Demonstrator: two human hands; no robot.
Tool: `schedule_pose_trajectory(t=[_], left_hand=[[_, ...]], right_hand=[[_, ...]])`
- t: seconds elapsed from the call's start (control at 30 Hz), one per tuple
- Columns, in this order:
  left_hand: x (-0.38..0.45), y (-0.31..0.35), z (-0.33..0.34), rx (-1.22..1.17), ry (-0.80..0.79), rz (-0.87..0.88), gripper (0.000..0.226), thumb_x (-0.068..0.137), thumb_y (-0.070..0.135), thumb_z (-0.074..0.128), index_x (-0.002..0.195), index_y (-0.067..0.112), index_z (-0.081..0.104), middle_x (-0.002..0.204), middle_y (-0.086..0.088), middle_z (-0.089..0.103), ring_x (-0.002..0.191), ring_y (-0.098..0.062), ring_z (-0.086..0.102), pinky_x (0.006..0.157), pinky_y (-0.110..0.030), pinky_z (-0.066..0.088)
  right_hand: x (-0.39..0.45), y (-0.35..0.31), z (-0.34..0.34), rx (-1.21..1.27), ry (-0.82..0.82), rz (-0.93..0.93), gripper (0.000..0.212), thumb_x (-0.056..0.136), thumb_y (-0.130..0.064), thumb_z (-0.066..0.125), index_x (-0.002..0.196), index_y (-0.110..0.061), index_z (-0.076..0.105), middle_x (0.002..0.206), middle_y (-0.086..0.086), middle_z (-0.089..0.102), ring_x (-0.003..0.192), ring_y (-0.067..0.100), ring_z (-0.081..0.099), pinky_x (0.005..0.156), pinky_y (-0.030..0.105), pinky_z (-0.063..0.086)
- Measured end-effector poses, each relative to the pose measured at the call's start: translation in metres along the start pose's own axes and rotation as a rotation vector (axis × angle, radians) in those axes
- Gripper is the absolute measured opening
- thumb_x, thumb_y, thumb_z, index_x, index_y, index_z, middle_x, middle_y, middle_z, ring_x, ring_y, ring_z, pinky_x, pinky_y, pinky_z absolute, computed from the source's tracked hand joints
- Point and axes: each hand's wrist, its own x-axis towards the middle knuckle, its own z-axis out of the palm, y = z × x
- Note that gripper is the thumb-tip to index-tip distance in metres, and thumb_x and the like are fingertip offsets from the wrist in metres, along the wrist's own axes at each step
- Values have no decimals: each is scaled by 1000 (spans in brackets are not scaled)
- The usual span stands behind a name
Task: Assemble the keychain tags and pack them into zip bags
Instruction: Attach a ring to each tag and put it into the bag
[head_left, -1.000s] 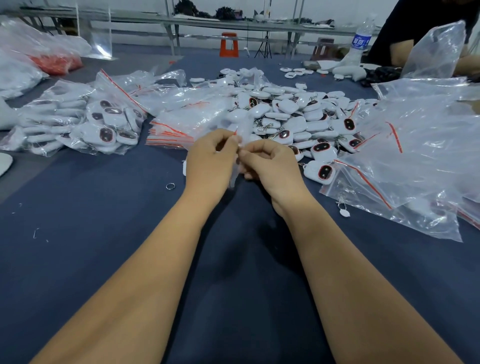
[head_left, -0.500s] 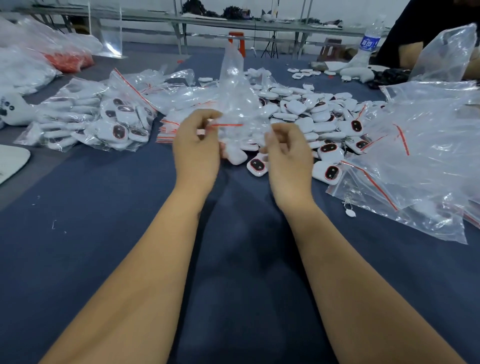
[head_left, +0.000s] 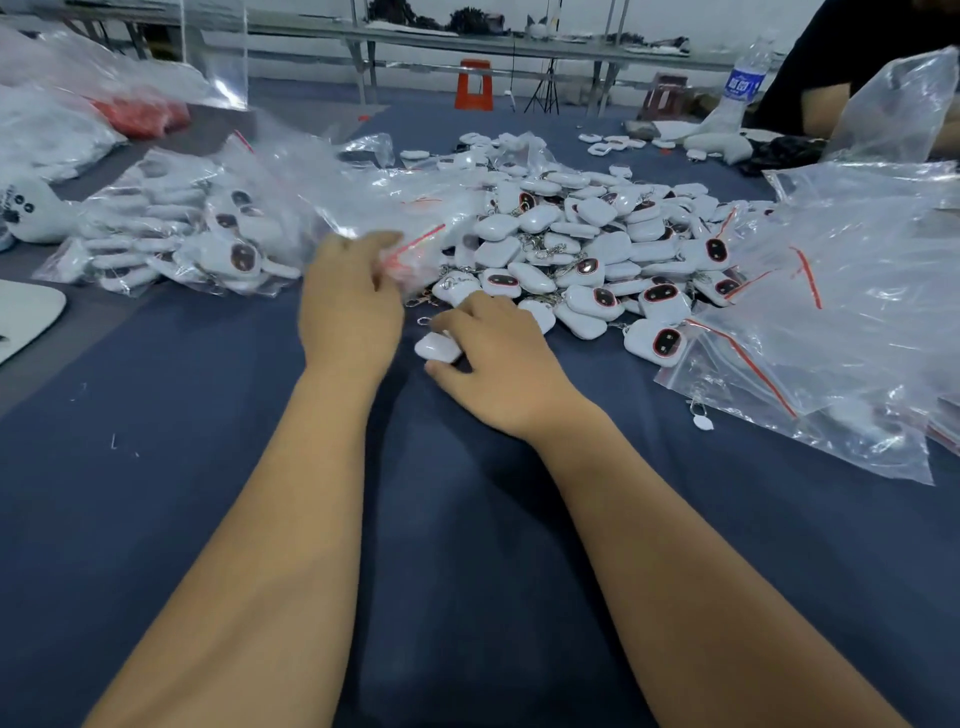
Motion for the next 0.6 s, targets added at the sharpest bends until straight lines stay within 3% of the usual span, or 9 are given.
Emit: schedule_pose_trajectory(t=[0.07, 0.17, 0.27, 0.37, 0.5, 0.6], left_hand=[[-5, 0, 8, -38, -148, -41, 34, 87, 8, 53, 116, 24, 62, 106, 1, 63, 95, -24, 60, 81, -36, 49], [-7, 4, 11, -116, -57, -71, 13, 88, 15, 58, 96, 25, 55, 82, 13, 58, 81, -16, 58, 70, -28, 41], [-9, 10, 12, -98, -65, -25, 9, 89, 25, 56, 91, 34, 56, 82, 13, 60, 76, -12, 57, 63, -27, 41], [-15, 17, 17, -62, -179, 47, 12, 91, 27, 55, 97, 36, 57, 79, 15, 57, 77, -12, 55, 60, -28, 40], [-18, 22, 21, -161, -234, 141, 19, 90, 12, 50, 93, 31, 48, 78, 5, 55, 71, -17, 53, 62, -33, 42], [-16, 22, 25, -86, -296, 200, 29, 87, 3, 49, 85, 26, 66, 80, 4, 48, 72, -19, 49, 63, -32, 33]], right_hand=[[-3, 3, -4, 73, 0, -1, 26, 96, -34, 54, 112, -16, 64, 103, 4, 55, 100, 25, 46, 87, 38, 36], [-7, 4, -12, 425, 129, 159, 32, 103, -29, 44, 78, -13, 55, 78, 4, 54, 80, 22, 49, 74, 39, 38], [-6, 7, -23, 926, 291, 435, 31, 105, -27, 40, 80, -20, 56, 76, -3, 62, 71, 13, 59, 67, 31, 45], [-3, 12, -29, 1437, 329, 569, 26, 106, -27, 39, 99, -9, 57, 80, 9, 70, 61, 19, 69, 55, 26, 52], [-2, 17, -29, 1517, 327, 558, 10, 101, -12, 50, 101, -7, 58, 91, 14, 66, 62, 15, 61, 59, 23, 48], [-2, 18, -29, 1524, 356, 495, 17, 94, 7, 52, 97, -9, 59, 80, 7, 65, 66, 15, 58, 60, 20, 47]])
